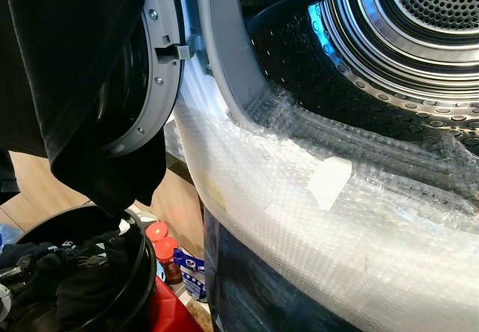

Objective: Clothes washing

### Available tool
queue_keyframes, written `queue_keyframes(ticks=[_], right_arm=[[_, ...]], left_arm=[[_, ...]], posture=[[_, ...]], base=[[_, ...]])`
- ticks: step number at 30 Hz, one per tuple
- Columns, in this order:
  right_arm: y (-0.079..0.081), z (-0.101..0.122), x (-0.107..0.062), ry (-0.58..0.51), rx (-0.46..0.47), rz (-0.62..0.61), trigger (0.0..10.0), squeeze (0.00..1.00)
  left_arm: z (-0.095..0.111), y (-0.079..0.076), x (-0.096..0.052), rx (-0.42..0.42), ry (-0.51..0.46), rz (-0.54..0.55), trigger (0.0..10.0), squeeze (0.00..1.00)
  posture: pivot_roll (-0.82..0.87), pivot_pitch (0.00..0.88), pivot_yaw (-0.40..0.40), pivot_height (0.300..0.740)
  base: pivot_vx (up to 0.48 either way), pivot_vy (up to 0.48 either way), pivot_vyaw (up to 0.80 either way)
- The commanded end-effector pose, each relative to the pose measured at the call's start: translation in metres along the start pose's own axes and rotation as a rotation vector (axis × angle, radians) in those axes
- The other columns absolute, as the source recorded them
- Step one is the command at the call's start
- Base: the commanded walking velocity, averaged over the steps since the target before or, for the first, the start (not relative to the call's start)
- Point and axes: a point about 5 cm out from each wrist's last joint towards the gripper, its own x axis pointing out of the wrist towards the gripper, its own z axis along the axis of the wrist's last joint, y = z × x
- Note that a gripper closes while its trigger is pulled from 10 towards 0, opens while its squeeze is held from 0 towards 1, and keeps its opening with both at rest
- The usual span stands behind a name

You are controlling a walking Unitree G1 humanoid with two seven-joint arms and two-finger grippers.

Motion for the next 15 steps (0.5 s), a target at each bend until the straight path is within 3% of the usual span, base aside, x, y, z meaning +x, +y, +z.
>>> queue_keyframes(ticks=[1, 15], right_arm=[[0.001, -0.002, 0.0, 0.006, 0.001, 0.0, 10.0, 0.0], [0.002, -0.001, 0.001, 0.0, 0.005, 0.006, 10.0, 0.0]], left_arm=[[-0.007, 0.001, 0.0, -0.007, 0.019, -0.006, 10.0, 1.0], [-0.022, 0.004, 0.001, -0.021, 0.055, 0.004, 10.0, 1.0]], posture=[[0.14, 0.025, 0.038, 0.74], [0.14, 0.025, 0.039, 0.74]], base=[[0.0, 0.0, 0.0], [0.0, 0.0, 0.0]])
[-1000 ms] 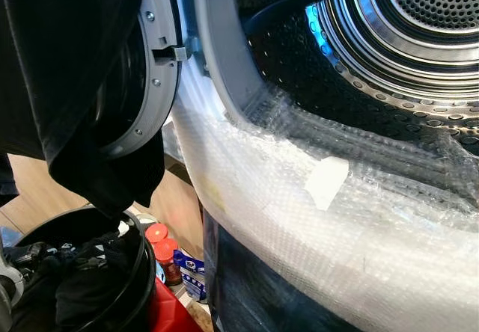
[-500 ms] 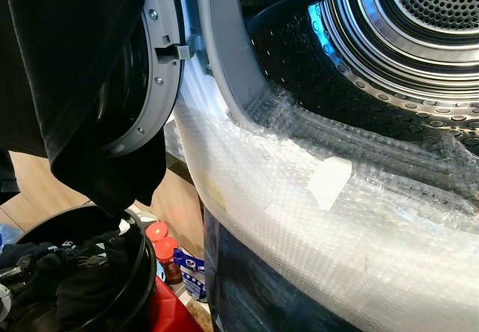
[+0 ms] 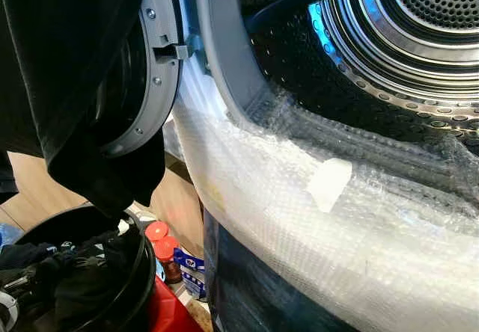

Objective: Clothes washing

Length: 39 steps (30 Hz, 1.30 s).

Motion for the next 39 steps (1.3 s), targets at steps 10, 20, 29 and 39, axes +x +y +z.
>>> queue_keyframes(ticks=[10, 20, 29, 39], right_arm=[[0.003, 0.0, 0.001, -0.004, 0.007, 0.01, 10.0, 0.0], [0.003, 0.0, 0.001, -0.005, 0.005, 0.012, 10.0, 0.0], [0.003, 0.001, 0.001, -0.004, 0.001, 0.013, 10.0, 0.0], [0.003, 0.001, 0.001, -0.003, -0.004, 0.01, 10.0, 0.0]], left_arm=[[-0.023, -0.016, 0.002, -0.11, 0.114, -0.074, 10.0, 0.0], [-0.029, -0.018, 0.003, -0.121, 0.147, -0.072, 10.0, 0.0], [-0.026, -0.019, 0.003, -0.118, 0.132, -0.07, 0.0, 0.0], [-0.025, -0.02, 0.004, -0.099, 0.123, -0.077, 0.0, 0.0]], posture=[[0.14, 0.025, 0.04, 0.74], [0.13, 0.028, 0.04, 0.74], [0.13, 0.028, 0.038, 0.74], [0.13, 0.027, 0.039, 0.74]], base=[[0.0, 0.0, 0.0], [0.0, 0.0, 0.0], [0.0, 0.0, 0.0], [0.0, 0.0, 0.0]])
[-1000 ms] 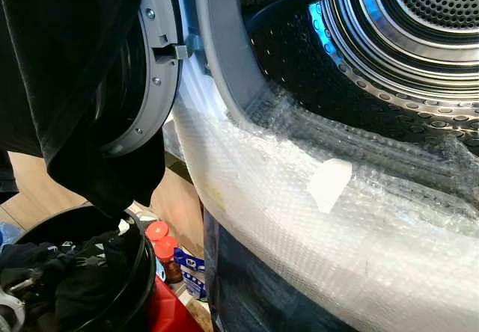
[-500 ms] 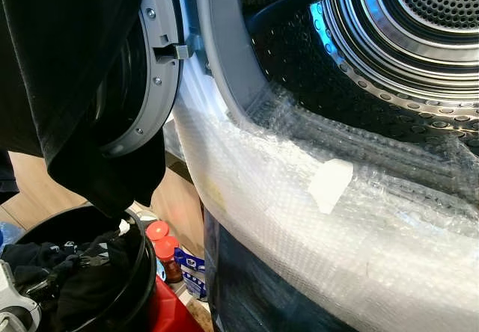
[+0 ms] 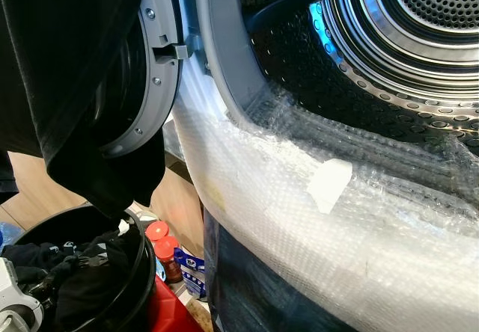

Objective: Clothes washing

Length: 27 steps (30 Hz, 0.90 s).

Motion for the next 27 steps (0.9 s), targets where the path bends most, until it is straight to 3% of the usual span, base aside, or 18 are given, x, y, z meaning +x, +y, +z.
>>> queue_keyframes(ticks=[1, 23, 26, 27], right_arm=[[0.002, 0.0, 0.001, -0.002, -0.002, 0.006, 10.0, 0.0], [0.002, 0.002, 0.001, -0.005, -0.006, 0.003, 10.0, 0.0], [0.002, 0.003, 0.001, -0.006, -0.006, 0.003, 10.0, 0.0], [0.002, 0.002, 0.001, -0.006, -0.006, 0.002, 10.0, 0.0]], left_arm=[[-0.005, 0.002, 0.001, 0.01, 0.025, 0.008, 0.0, 0.0], [0.004, -0.006, -0.004, 0.054, -0.058, -0.069, 0.0, 0.0], [0.011, -0.009, -0.007, 0.055, -0.099, -0.121, 0.0, 0.0], [0.017, -0.017, -0.012, 0.085, -0.132, -0.217, 0.0, 0.0]], posture=[[0.13, 0.027, 0.039, 0.74], [0.14, 0.026, 0.036, 0.74], [0.14, 0.026, 0.036, 0.74], [0.14, 0.026, 0.036, 0.74]], base=[[0.0, 0.0, 0.0], [0.0, 0.0, 0.0], [0.0, 0.0, 0.0], [0.0, 0.0, 0.0]])
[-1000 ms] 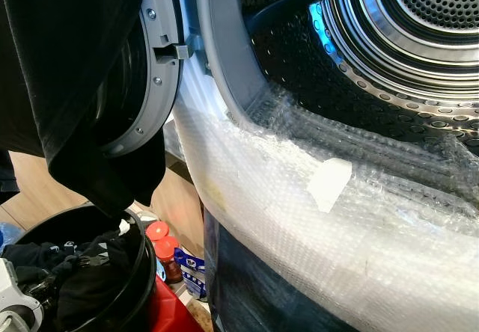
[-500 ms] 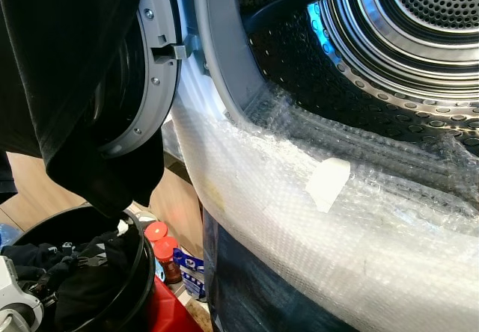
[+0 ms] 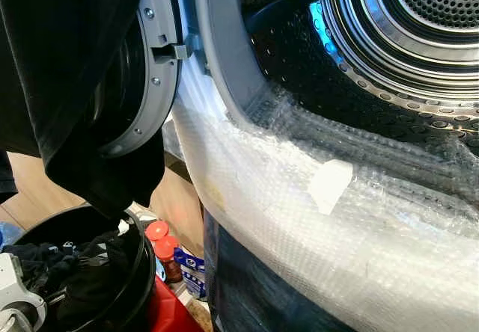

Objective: Clothes washing

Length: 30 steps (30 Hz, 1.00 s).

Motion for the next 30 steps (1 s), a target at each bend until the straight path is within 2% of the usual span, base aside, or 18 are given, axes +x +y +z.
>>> queue_keyframes(ticks=[1, 2, 7, 9, 10, 12, 13, 16, 18, 20, 25, 26, 27, 28, 30], right_arm=[[0.002, 0.001, 0.001, -0.003, -0.004, 0.002, 10.0, 0.0], [0.002, 0.001, 0.001, -0.003, -0.004, 0.002, 10.0, 0.0], [0.003, 0.0, 0.001, -0.001, -0.005, 0.004, 10.0, 0.0], [0.003, 0.0, 0.001, 0.0, -0.006, 0.005, 10.0, 0.0], [0.003, 0.001, 0.001, 0.0, -0.007, 0.006, 10.0, 0.0], [0.004, 0.001, 0.001, -0.002, -0.006, 0.007, 10.0, 0.0], [0.004, 0.001, 0.001, -0.002, -0.006, 0.007, 10.0, 0.0], [0.004, 0.003, 0.002, -0.006, -0.006, 0.007, 10.0, 0.0], [0.004, 0.003, 0.002, -0.007, -0.005, 0.007, 10.0, 0.0], [0.005, 0.003, 0.002, -0.007, -0.006, 0.008, 10.0, 0.0], [0.005, 0.003, 0.002, -0.008, -0.006, 0.008, 10.0, 0.0], [0.004, 0.004, 0.002, -0.007, -0.007, 0.006, 10.0, 0.0], [0.004, 0.004, 0.002, -0.007, -0.007, 0.006, 10.0, 0.0], [0.003, 0.005, 0.001, -0.012, -0.002, 0.002, 10.0, 0.0], [0.003, 0.006, 0.001, -0.016, 0.003, 0.0, 10.0, 0.0]], left_arm=[[0.017, -0.011, -0.006, 0.041, -0.073, -0.123, 0.0, 0.0], [0.017, -0.011, -0.006, 0.041, -0.073, -0.123, 0.0, 0.0], [0.034, -0.035, -0.024, 0.13, -0.129, -0.389, 0.0, 0.0], [0.035, -0.049, -0.036, 0.178, -0.095, -0.541, 0.0, 0.0], [0.031, -0.063, -0.049, 0.21, -0.012, -0.708, 0.0, 0.0], [0.029, -0.078, -0.063, 0.274, 0.045, -0.848, 0.0, 0.0], [0.029, -0.078, -0.063, 0.274, 0.045, -0.848, 0.0, 0.0], [0.03, -0.104, -0.077, 0.332, 0.086, -1.052, 0.0, 0.0], [0.03, -0.109, -0.079, 0.345, 0.093, -1.087, 0.0, 0.0], [0.027, -0.127, -0.081, 0.411, 0.13, -1.193, 0.0, 0.0], [0.024, -0.145, -0.076, 0.446, 0.153, -1.297, 0.0, 0.0], [0.021, -0.16, -0.073, 0.465, 0.17, -1.369, 0.0, 0.0], [0.021, -0.16, -0.073, 0.465, 0.17, -1.369, 0.0, 0.0], [0.014, -0.176, -0.072, 0.478, 0.207, -1.457, 0.0, 0.0], [0.008, -0.182, -0.071, 0.496, 0.245, -1.495, 0.0, 0.0]], posture=[[0.14, 0.026, 0.036, 0.74], [0.14, 0.026, 0.036, 0.74], [0.15, 0.029, 0.036, 0.74], [0.15, 0.029, 0.036, 0.74], [0.15, 0.027, 0.037, 0.74], [0.15, 0.027, 0.037, 0.74], [0.15, 0.027, 0.037, 0.74], [0.14, 0.023, 0.041, 0.74], [0.14, 0.023, 0.041, 0.74], [0.14, 0.019, 0.04, 0.74], [0.14, 0.018, 0.035, 0.74], [0.13, 0.013, 0.036, 0.74], [0.13, 0.013, 0.036, 0.74], [0.12, 0.01, 0.042, 0.74], [0.12, 0.01, 0.042, 0.74]], base=[[0.0, 0.0, 0.0], [0.0, 0.0, 0.0], [0.0, 0.0, 0.0], [0.0, 0.0, 0.0], [0.0, 0.0, 0.0], [0.0, 0.0, 0.0], [0.0, 0.0, 0.0], [0.0, 0.0, 0.0], [0.0, 0.0, 0.0], [0.0, 0.0, 0.0], [0.0, 0.0, 0.0], [0.0, 0.0, 0.0], [0.0, 0.0, 0.0], [0.0, 0.0, 0.0], [0.0, 0.0, 0.0]])
